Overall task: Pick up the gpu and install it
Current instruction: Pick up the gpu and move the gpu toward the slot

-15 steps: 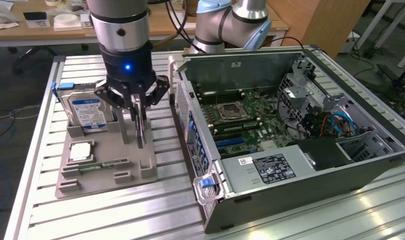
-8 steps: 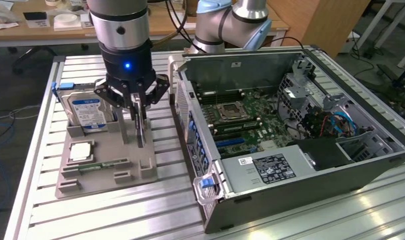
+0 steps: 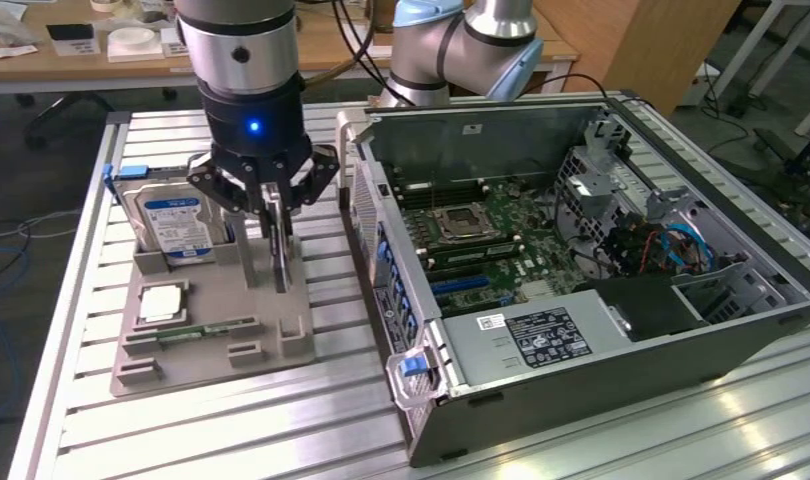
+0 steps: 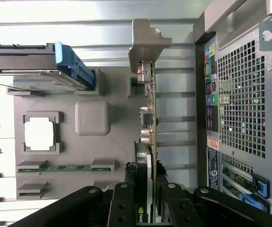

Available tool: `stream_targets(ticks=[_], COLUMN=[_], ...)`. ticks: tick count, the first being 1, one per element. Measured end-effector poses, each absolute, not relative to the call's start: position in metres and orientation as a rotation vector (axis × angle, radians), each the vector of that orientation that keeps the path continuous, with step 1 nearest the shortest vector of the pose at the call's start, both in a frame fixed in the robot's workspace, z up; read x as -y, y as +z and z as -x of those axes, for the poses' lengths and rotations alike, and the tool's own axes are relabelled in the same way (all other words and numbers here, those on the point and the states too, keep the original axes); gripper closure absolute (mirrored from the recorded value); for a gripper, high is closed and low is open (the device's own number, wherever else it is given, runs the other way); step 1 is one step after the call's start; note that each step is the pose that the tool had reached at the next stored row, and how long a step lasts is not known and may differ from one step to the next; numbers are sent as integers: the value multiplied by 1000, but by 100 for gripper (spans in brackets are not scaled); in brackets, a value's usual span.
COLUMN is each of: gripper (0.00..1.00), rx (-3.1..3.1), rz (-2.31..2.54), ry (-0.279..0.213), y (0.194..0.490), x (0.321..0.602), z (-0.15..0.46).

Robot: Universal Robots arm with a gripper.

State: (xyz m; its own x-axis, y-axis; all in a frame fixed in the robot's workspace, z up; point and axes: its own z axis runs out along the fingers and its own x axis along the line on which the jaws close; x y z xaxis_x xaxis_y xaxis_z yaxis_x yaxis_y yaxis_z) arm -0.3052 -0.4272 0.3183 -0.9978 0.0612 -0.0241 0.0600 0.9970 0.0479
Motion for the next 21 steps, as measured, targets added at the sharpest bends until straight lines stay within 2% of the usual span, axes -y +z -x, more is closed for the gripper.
stream_targets(ticks=[21], gripper=[73], rx=[-3114], rz=[-94], ry=[74], y=[366], x=[427], z=[305])
